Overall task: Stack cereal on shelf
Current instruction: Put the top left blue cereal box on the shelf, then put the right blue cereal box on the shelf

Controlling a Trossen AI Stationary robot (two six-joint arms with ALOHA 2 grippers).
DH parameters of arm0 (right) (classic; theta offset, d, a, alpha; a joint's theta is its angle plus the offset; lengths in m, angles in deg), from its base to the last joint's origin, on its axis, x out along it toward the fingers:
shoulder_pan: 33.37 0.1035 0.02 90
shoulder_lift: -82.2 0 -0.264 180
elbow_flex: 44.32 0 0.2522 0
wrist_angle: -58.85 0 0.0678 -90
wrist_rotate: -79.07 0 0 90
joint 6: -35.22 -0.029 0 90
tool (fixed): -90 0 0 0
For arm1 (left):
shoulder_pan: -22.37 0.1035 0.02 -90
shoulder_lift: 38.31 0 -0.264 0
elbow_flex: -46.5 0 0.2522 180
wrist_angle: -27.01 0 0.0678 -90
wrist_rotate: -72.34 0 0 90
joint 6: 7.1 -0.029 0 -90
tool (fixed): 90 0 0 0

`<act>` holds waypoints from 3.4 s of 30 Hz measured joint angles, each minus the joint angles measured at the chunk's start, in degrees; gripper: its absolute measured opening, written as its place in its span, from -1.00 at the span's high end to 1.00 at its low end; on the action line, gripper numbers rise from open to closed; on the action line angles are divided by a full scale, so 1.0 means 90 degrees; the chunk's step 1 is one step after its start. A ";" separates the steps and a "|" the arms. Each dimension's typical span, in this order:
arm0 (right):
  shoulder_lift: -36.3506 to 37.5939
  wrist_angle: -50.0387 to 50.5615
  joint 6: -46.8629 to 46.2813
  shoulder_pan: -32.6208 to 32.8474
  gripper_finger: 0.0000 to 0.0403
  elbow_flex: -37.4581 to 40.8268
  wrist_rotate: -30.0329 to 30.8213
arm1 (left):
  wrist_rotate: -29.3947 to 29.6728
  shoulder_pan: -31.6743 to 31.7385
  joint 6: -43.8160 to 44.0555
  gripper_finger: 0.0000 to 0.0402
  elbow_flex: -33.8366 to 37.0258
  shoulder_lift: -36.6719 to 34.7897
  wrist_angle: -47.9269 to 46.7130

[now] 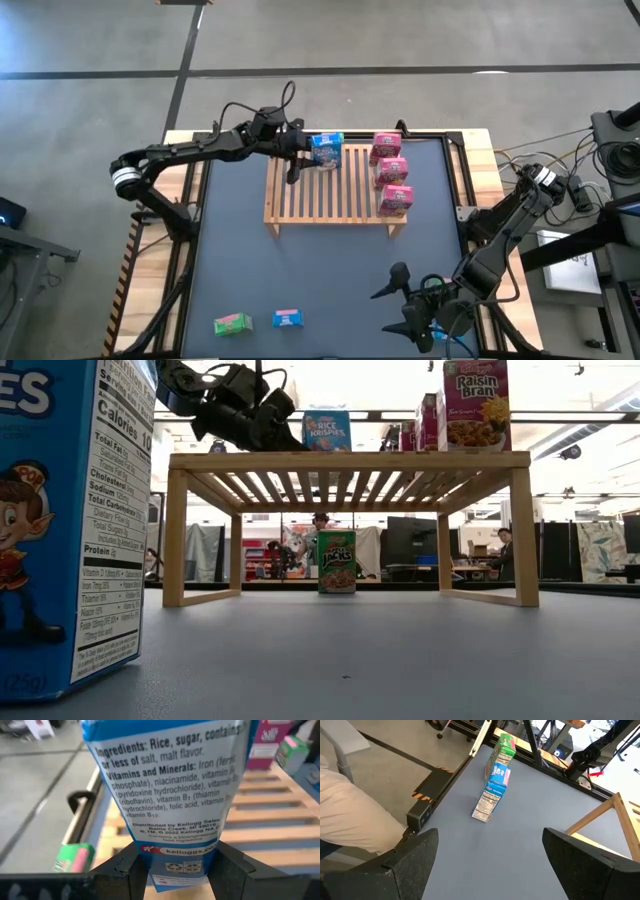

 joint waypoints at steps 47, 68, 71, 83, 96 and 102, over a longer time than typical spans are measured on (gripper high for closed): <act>0.0000 -0.0049 -0.0097 -0.0002 -0.73 0.0000 -0.0004 | 0.0485 0.0145 -0.0133 -0.17 -0.0012 -0.0312 -0.0723; 0.0000 -0.0147 -0.0666 -0.0001 -0.73 0.0012 -0.0010 | 0.2428 -0.2663 0.0912 -0.09 0.0253 -0.2943 -0.3871; 0.0000 -0.0156 -0.1018 0.0000 -0.73 0.0012 -0.0012 | 0.3557 -0.4115 0.1467 -0.08 0.0477 -0.3142 -0.3364; 0.0000 -0.0192 -0.1530 -0.0011 -0.73 0.0027 -0.0029 | 0.6580 -0.7587 0.1712 -0.08 0.1824 -0.2979 -0.0247; -0.0002 -0.0031 -0.2365 -0.0131 -0.73 -0.0224 -0.0068 | 0.6592 -0.7510 0.1807 -0.08 0.2013 -0.2247 0.0702; -0.0002 0.0786 -0.2763 -0.0002 -0.70 -0.0907 -0.0481 | 0.6590 -0.7502 0.1732 -0.08 0.1857 -0.1922 0.0774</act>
